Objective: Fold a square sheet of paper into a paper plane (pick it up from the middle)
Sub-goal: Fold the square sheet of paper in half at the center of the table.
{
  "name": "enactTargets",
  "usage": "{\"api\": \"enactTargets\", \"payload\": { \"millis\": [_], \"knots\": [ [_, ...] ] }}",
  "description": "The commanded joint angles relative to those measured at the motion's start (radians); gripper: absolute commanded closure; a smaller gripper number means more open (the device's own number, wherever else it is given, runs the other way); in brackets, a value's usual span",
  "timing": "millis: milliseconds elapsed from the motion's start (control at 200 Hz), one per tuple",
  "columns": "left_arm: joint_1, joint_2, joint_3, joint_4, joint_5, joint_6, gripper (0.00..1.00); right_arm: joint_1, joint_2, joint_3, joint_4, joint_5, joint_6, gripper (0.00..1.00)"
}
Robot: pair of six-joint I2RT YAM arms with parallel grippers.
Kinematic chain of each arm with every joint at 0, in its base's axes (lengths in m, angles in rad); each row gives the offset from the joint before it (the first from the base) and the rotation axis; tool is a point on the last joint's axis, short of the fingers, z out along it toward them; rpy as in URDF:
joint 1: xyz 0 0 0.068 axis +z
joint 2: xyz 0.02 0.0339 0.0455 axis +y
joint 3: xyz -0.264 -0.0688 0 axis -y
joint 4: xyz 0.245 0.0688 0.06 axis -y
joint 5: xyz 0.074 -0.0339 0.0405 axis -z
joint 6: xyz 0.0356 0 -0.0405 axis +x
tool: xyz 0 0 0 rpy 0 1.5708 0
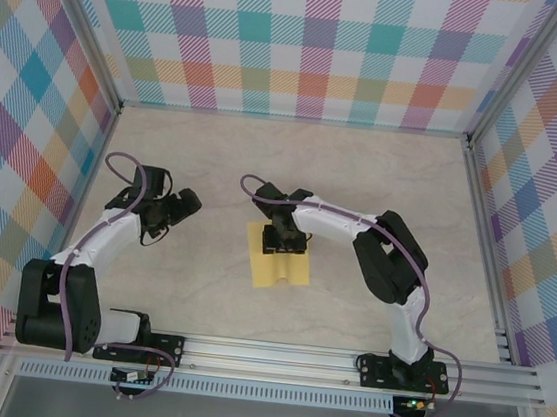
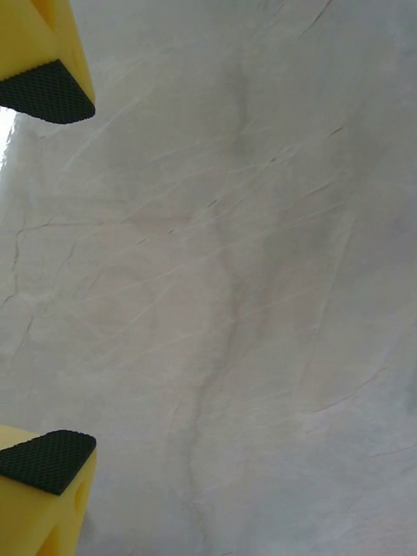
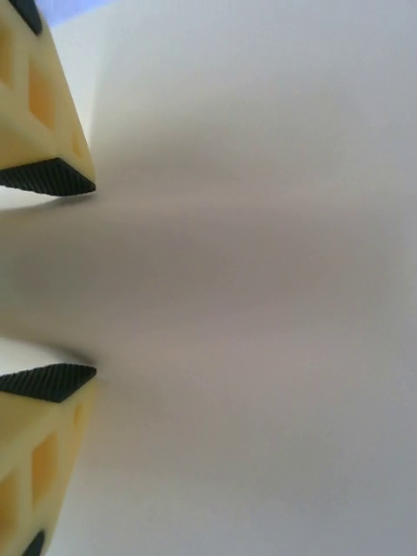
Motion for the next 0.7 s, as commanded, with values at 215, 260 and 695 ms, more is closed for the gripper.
{"api": "enactTargets", "payload": {
  "millis": [215,260,695],
  "knots": [
    [-0.092,0.018,-0.063,0.139,0.185,-0.094,0.27,-0.046,-0.183,-0.138,0.316,-0.194,0.046,0.68],
    [-0.11,0.024,-0.07,0.163,0.197,-0.107,0.29,-0.06,-0.209,-0.173,0.38,-0.235,0.049,0.69],
    [-0.336,0.19,-0.06,0.441,0.241,-0.216,0.56,-0.182,-0.246,-0.436,0.717,-0.436,0.134,0.7]
  ]
}}
